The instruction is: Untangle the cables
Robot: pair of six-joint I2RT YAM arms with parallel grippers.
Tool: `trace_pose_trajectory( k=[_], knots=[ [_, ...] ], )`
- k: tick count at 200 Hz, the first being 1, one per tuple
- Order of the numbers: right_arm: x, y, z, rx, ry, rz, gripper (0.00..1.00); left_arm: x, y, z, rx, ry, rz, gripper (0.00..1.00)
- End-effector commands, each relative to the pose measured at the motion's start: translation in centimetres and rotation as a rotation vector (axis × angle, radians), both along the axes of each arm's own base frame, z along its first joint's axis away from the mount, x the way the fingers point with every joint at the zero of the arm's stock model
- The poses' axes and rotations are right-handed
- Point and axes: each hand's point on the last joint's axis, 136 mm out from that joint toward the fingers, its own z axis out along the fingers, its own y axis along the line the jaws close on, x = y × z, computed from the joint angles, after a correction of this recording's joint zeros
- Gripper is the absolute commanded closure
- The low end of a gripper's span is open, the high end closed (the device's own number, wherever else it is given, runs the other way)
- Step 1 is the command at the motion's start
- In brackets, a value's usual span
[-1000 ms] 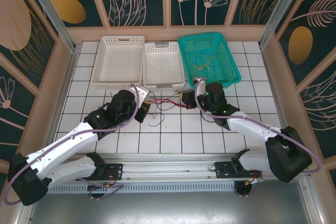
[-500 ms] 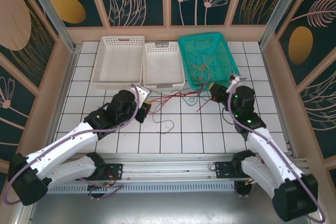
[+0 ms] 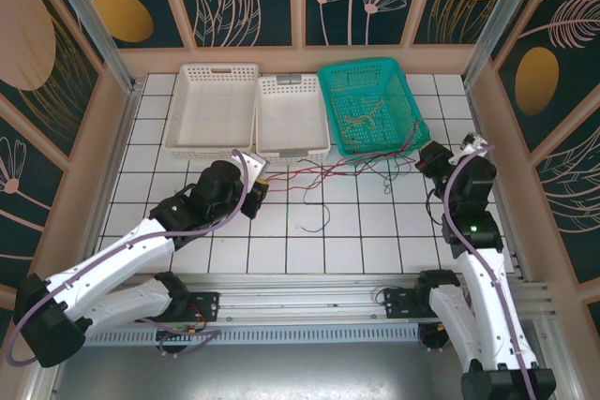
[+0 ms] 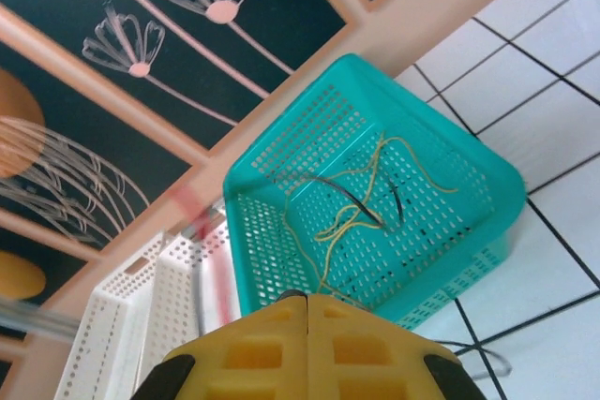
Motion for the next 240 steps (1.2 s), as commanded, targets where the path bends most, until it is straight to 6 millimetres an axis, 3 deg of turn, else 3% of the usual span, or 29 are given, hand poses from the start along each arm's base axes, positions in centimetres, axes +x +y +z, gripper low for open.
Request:
trace_pose_trajectory(
  k=[1, 52, 94, 140, 214, 240],
  knots=[
    [-1.6, -3.3, 3.0, 0.019, -0.064, -0.183, 1.00, 0.9, 1.8, 1.4, 0.035, -0.056, 0.086, 1.00],
    [-4.8, -6.2, 4.8, 0.029, -0.119, -0.350, 1.00, 2.4, 6.6, 3.6, 0.081, -0.173, 0.341, 1.00],
    [-6.3, -7.7, 5.4, 0.008, -0.110, -0.439, 1.00, 2.8, 10.7, 5.8, 0.120, -0.252, 0.547, 1.00],
    [-7.0, -8.1, 6.1, -0.005, -0.112, -0.460, 1.00, 2.5, 12.8, 6.9, 0.124, -0.268, 0.657, 1.00],
    [-8.3, -9.8, 5.8, -0.013, -0.081, -0.577, 1.00, -0.8, 20.0, 12.4, -0.007, -0.399, 0.966, 1.00],
    [-8.3, -10.0, 5.5, -0.013, -0.073, -0.592, 1.00, -1.5, 21.1, 13.1, -0.007, -0.415, 0.998, 1.00]
  ],
)
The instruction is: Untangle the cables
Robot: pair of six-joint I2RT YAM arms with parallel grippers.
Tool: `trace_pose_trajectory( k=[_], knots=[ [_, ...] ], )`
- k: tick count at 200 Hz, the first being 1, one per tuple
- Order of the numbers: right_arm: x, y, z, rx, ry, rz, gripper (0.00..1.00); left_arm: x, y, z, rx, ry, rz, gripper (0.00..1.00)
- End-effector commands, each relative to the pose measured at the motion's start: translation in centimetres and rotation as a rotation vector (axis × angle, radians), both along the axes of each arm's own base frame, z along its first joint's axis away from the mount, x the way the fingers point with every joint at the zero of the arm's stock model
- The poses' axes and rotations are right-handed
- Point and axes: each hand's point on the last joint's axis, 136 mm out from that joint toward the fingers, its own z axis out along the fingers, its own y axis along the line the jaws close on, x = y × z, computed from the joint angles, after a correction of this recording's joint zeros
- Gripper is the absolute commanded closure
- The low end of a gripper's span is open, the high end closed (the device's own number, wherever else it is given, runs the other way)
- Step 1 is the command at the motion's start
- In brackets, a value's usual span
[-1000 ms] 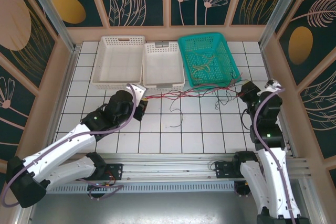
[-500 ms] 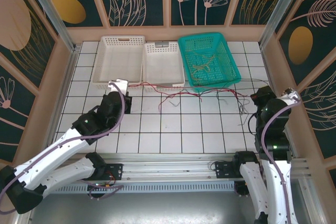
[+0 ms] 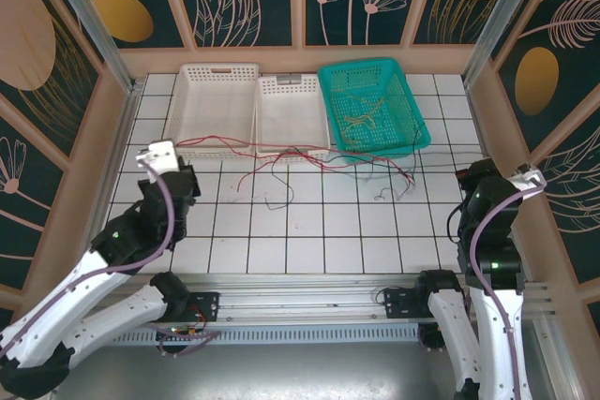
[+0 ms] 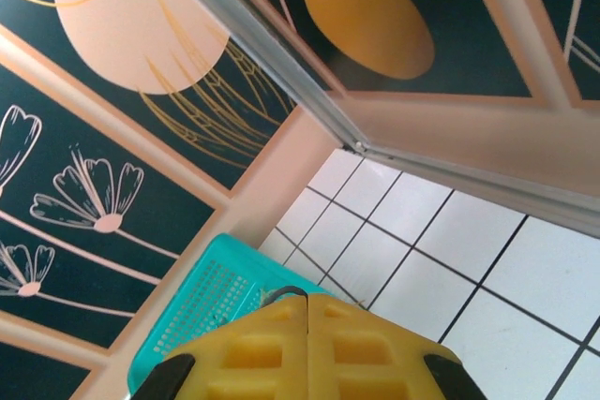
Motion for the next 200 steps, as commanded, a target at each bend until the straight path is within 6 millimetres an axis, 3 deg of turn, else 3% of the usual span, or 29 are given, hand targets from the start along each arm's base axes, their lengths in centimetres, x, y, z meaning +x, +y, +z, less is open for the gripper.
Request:
trace_pose_trajectory(
  k=[1, 50, 56, 89, 103, 120, 135, 148, 171, 200],
  knots=[
    [-1.1, -1.0, 1.0, 0.006, -0.026, -0.070, 1.00, -1.0, 2.6, 1.3, 0.004, -0.032, 0.119, 1.00],
    [-1.2, -1.4, 0.6, -0.012, -0.007, -0.096, 1.00, -1.8, 4.3, 2.5, 0.047, -0.046, 0.208, 1.00],
    [-1.2, -1.4, 0.4, -0.013, 0.000, -0.098, 1.00, -2.1, 4.9, 3.8, 0.037, -0.072, 0.230, 1.00],
    [-0.3, -1.1, -1.1, -0.010, 0.049, -0.079, 1.00, -3.2, 6.6, 6.5, 0.065, -0.124, 0.304, 1.00],
    [1.6, 0.7, -2.0, -0.013, 0.085, 0.039, 1.00, -2.8, 5.8, 6.7, 0.035, -0.121, 0.249, 1.00],
    [4.1, 3.1, -4.8, 0.024, 0.170, 0.180, 1.00, -1.8, 4.1, 6.0, 0.009, -0.094, 0.180, 1.00],
    [5.1, 4.3, -7.1, 0.071, 0.227, 0.236, 1.00, -1.0, 3.1, 5.1, 0.022, -0.064, 0.158, 1.00],
    [6.3, 6.7, -8.4, 0.103, 0.208, 0.370, 1.00, -0.5, 2.2, 4.7, 0.017, -0.049, 0.129, 1.00],
    [7.4, 10.1, -11.0, 0.166, 0.224, 0.545, 1.00, 0.3, 0.5, 4.8, -0.027, -0.049, 0.052, 1.00],
    [7.5, 11.3, -12.8, 0.135, 0.271, 0.567, 1.00, 1.4, -1.4, 4.5, -0.038, -0.032, -0.009, 1.00]
  ],
)
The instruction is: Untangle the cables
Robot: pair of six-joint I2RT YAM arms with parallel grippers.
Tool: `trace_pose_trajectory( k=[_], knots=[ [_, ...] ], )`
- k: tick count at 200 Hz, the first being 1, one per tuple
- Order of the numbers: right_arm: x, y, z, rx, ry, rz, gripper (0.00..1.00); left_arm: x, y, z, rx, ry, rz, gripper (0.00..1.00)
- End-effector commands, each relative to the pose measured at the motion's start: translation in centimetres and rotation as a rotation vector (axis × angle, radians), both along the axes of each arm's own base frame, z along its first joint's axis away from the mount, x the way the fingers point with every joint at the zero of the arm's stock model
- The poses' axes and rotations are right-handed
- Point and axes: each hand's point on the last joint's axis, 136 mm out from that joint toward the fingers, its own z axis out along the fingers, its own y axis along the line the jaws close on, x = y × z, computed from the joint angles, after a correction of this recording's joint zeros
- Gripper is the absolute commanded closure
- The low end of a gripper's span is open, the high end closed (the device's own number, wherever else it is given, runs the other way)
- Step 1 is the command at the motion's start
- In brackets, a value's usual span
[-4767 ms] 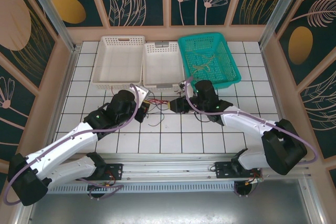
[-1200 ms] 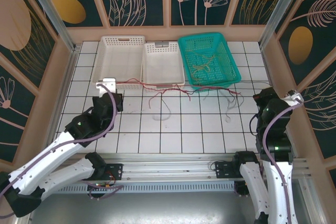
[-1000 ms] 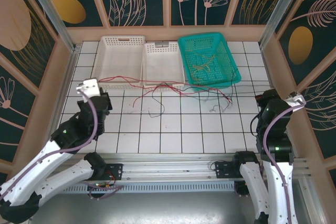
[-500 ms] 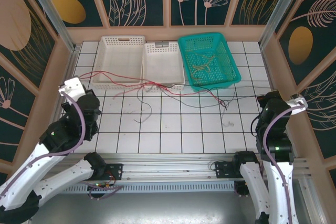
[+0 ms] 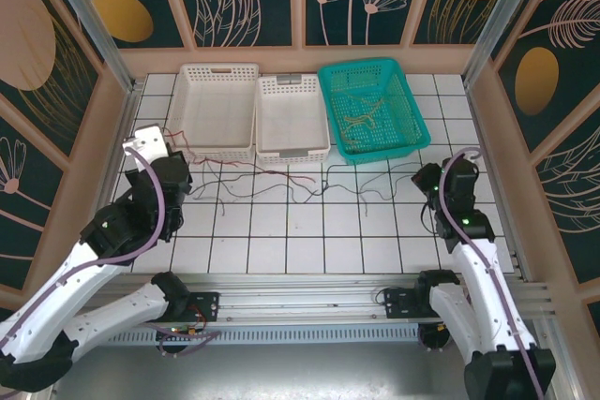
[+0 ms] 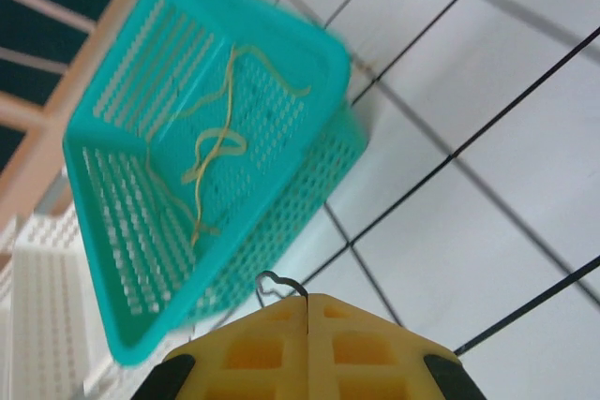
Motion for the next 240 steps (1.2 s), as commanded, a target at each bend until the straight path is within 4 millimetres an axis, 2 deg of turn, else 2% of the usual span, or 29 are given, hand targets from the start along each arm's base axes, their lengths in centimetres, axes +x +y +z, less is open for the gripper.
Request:
trace_pose_trajectory(
  k=[1, 13, 25, 53, 86, 90, 103, 137, 163, 176, 187, 214, 240],
  knots=[
    [0.8, 2.6, 1.5, 0.024, -0.088, 0.110, 1.00, 0.9, -1.8, 0.7, -0.057, -0.021, -0.071, 1.00],
    [0.8, 3.5, 2.5, 0.016, -0.134, 0.148, 1.00, 1.3, -2.6, 0.4, -0.067, -0.010, -0.100, 1.00],
    [0.8, 4.2, 4.6, 0.010, -0.197, 0.174, 1.00, 1.6, -3.6, 0.0, -0.075, 0.000, -0.140, 1.00],
    [0.9, 5.4, 12.0, -0.028, -0.366, 0.229, 1.00, 2.0, -4.9, -0.6, -0.088, -0.009, -0.203, 1.00],
    [0.9, 7.8, 20.5, -0.041, -0.493, 0.350, 1.00, 2.7, -6.0, -1.8, -0.068, 0.009, -0.234, 1.00],
    [0.8, 8.2, 21.4, -0.044, -0.510, 0.367, 1.00, 2.8, -6.1, -3.0, -0.049, 0.034, -0.233, 1.00],
    [0.4, 9.4, 24.8, -0.053, -0.575, 0.416, 1.00, 3.1, -6.4, -4.3, -0.024, 0.058, -0.231, 1.00],
    [-0.5, 12.9, 31.9, -0.064, -0.687, 0.543, 1.00, 3.3, -6.5, -6.0, 0.019, 0.086, -0.226, 1.00],
    [-1.7, 14.4, 37.6, -0.057, -0.814, 0.579, 1.00, 3.3, -6.4, -6.7, 0.040, 0.095, -0.224, 1.00],
    [-1.5, 15.3, 39.1, -0.050, -0.840, 0.598, 1.00, 3.3, -6.5, -6.6, 0.033, 0.090, -0.237, 1.00],
    [-0.9, 16.7, 39.7, -0.037, -0.845, 0.655, 1.00, 3.2, -6.6, -6.4, 0.028, 0.081, -0.249, 1.00],
    [1.4, 20.6, 39.6, -0.014, -0.823, 0.788, 1.00, 2.9, -6.7, -6.4, 0.019, 0.069, -0.275, 1.00],
    [4.3, 23.0, 39.6, -0.022, -0.796, 0.826, 1.00, 2.6, -7.4, -6.2, -0.004, 0.056, -0.327, 1.00]
  ],
)
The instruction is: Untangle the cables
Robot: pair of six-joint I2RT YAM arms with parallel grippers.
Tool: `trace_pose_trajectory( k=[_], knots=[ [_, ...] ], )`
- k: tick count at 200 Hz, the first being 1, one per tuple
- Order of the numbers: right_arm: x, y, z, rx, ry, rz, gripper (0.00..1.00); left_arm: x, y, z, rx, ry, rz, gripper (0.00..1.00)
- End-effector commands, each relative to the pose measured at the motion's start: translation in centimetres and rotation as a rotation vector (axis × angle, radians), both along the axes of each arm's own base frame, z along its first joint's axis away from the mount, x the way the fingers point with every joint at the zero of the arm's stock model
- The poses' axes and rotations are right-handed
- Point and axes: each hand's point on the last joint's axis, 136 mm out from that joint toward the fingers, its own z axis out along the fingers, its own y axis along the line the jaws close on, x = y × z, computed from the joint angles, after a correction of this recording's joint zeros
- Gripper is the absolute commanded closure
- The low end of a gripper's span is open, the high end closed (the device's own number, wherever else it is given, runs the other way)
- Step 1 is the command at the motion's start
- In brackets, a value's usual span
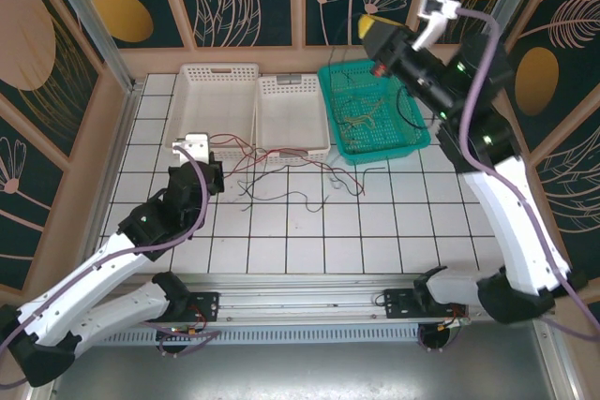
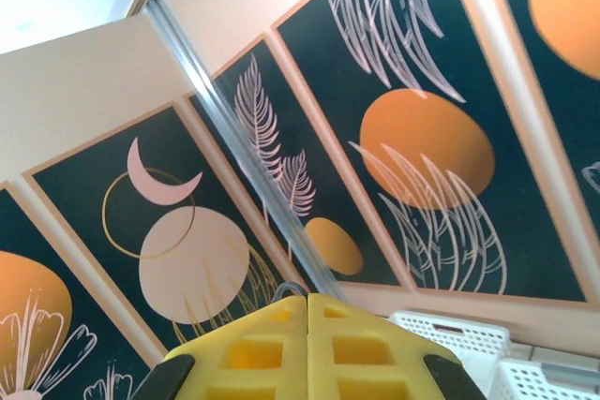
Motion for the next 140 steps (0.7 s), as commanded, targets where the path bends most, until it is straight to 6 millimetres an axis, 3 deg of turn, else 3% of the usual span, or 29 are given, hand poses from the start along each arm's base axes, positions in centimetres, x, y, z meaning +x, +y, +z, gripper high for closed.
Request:
trace_pose_trajectory(
  k=[1, 33, 59, 86, 114, 140],
  knots=[
    [2.1, 3.1, -0.8, -0.057, 0.011, 0.080, 1.00, -0.1, -0.7, 0.6, -0.032, -0.031, -0.048, 1.00],
    [5.6, 5.9, -1.3, -0.098, 0.027, 0.117, 1.00, -0.2, -0.7, 0.7, -0.032, -0.032, -0.055, 1.00],
    [9.4, 8.2, -4.2, -0.160, 0.066, 0.125, 1.00, -0.3, -0.7, 0.7, -0.035, -0.033, -0.062, 1.00],
    [13.7, 9.9, -8.9, -0.229, 0.130, 0.097, 1.00, -0.4, -0.7, 0.7, -0.038, -0.033, -0.070, 1.00],
    [17.6, 10.9, -16.0, -0.299, 0.250, 0.075, 1.00, -0.5, -0.7, 0.7, -0.042, -0.034, -0.073, 1.00],
    [19.5, 11.5, -22.8, -0.333, 0.367, 0.078, 1.00, -0.5, -0.6, 0.7, -0.039, -0.036, -0.072, 1.00]
  ],
)
